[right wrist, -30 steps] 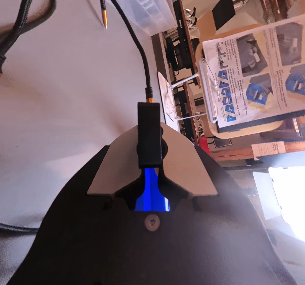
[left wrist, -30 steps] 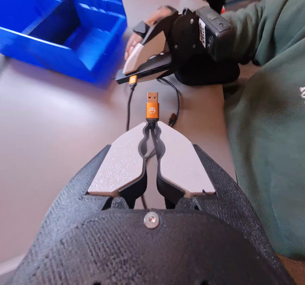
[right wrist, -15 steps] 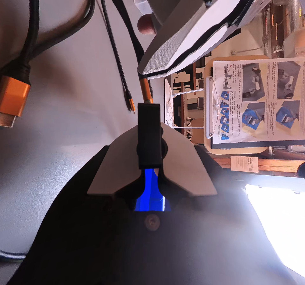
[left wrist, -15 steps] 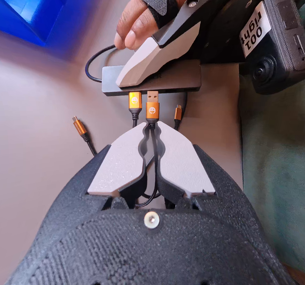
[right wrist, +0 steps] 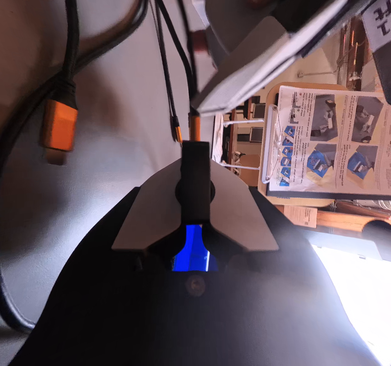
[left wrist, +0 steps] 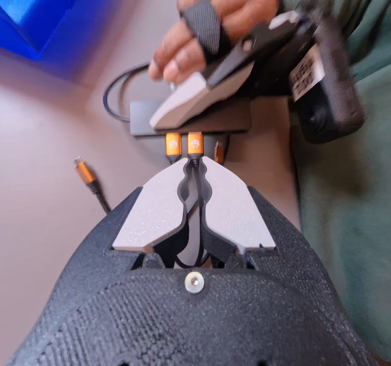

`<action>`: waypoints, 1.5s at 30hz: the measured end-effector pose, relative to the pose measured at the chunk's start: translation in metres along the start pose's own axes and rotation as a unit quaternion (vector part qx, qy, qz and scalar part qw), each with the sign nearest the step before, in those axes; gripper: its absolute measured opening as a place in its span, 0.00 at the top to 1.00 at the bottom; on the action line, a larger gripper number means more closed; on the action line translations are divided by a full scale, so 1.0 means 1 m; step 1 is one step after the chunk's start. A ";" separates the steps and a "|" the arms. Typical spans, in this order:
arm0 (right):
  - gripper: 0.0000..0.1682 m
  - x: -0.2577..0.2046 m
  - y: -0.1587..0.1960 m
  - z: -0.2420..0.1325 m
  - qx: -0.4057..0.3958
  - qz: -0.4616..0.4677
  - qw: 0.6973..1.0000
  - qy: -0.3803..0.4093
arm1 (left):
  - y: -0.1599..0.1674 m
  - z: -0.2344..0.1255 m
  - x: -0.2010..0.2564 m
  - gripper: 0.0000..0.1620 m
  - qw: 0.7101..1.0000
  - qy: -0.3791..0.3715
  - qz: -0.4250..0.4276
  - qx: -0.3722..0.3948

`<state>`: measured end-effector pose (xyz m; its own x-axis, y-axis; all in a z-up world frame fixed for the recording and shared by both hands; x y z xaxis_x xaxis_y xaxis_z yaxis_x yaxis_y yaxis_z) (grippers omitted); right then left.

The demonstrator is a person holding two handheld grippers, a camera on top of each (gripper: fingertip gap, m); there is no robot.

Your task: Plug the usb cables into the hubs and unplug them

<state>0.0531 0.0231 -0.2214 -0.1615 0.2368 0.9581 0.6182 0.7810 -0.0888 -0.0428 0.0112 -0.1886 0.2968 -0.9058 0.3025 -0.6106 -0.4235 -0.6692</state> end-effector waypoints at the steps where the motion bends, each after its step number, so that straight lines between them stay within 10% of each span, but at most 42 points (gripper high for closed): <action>1: 0.93 -0.002 -0.002 0.000 -0.001 -0.006 1.000 -0.003 | 0.001 0.000 0.001 0.96 1.000 0.004 -0.002 -0.009; 11: 0.93 0.015 0.006 -0.001 -0.006 0.033 0.999 0.030 | -0.011 -0.013 0.003 0.96 0.996 -0.054 0.057 0.038; 19: 0.93 0.029 0.015 -0.015 -0.001 0.023 0.995 0.095 | 0.001 -0.030 0.011 0.73 0.982 -0.148 0.110 0.034; 24: 0.93 0.025 0.011 -0.016 0.019 0.028 0.996 0.085 | 0.004 -0.031 0.007 0.96 0.982 -0.149 0.112 0.033; 29: 0.77 0.020 0.011 -0.021 0.090 0.249 0.960 -0.093 | 0.007 -0.046 -0.002 0.97 0.974 -0.191 0.119 0.036; 37: 0.61 0.091 0.003 -0.048 0.258 0.506 0.735 -0.371 | 0.006 -0.058 -0.006 0.97 0.959 -0.236 0.154 0.031; 41: 0.66 0.105 -0.004 -0.017 0.154 0.439 0.809 -0.358 | 0.002 -0.055 0.004 0.97 0.953 -0.237 0.184 0.037; 45: 0.79 0.090 -0.024 0.012 0.100 0.395 0.815 -0.412 | -0.007 -0.055 0.019 0.97 0.941 -0.246 0.226 0.053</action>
<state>0.0146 0.0323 -0.1362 -0.2872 0.9545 0.0801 0.6548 0.2567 -0.7109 -0.0730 -0.0039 -0.1404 0.3443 -0.8658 -0.3631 -0.6867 0.0315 -0.7262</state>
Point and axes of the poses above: each gripper's, where its closed fingertips meet, z out along the fingers, y out of its underside, x = y × z across the jaws, the point moved 6 cm from there along -z, back along the fingers
